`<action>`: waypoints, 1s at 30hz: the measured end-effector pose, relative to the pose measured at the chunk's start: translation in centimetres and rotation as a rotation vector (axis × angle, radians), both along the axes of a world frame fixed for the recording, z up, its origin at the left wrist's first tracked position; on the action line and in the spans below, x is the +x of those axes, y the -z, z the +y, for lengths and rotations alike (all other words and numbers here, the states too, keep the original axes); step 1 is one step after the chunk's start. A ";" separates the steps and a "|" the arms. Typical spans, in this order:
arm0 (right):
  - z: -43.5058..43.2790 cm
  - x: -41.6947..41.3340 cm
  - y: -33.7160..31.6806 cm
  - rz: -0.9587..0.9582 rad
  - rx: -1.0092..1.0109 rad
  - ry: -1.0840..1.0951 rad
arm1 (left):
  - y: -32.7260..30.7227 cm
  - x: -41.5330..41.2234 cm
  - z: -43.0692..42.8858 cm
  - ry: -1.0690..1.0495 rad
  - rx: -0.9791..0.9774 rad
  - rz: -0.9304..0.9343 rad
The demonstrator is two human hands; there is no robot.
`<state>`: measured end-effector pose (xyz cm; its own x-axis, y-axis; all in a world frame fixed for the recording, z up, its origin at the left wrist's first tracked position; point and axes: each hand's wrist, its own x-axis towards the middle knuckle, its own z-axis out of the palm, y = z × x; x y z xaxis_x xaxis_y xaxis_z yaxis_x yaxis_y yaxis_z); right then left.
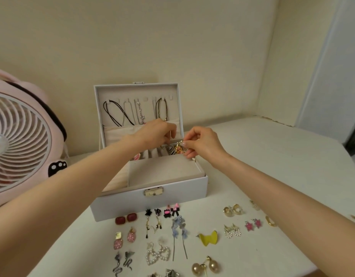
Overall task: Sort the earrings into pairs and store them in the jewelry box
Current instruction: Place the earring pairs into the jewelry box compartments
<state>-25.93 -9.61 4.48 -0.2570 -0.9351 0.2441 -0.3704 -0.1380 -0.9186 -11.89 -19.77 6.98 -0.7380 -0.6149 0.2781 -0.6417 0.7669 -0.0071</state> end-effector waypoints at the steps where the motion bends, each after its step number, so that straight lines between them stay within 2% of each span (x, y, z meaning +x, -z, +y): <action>1: 0.0 0.0 0.0 0.000 -0.001 0.001 | 0.1 0.0 0.1 0.001 0.024 0.023; 9: 0.0 0.3 -0.2 0.036 -0.023 0.002 | 1.5 0.5 -0.5 -0.019 0.142 0.076; 12: -0.6 0.8 -0.4 0.092 -0.063 0.034 | 1.5 0.7 -0.2 -0.012 0.122 0.109; 18: -2.8 2.3 -0.7 0.460 -0.127 0.096 | 1.2 1.8 -0.4 -0.075 0.011 0.308; 23: -3.5 3.1 -0.3 0.724 -0.056 0.069 | 1.0 3.1 -0.1 -0.102 -0.055 0.317; 30: -3.9 3.5 0.2 0.810 -0.003 0.017 | 1.0 3.8 0.4 -0.076 -0.110 0.325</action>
<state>-22.47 -13.53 4.26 -0.0138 -0.9316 0.3632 -0.9227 -0.1281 -0.3637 -8.09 -19.35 5.98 -0.5531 -0.6180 0.5587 -0.6793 0.7228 0.1272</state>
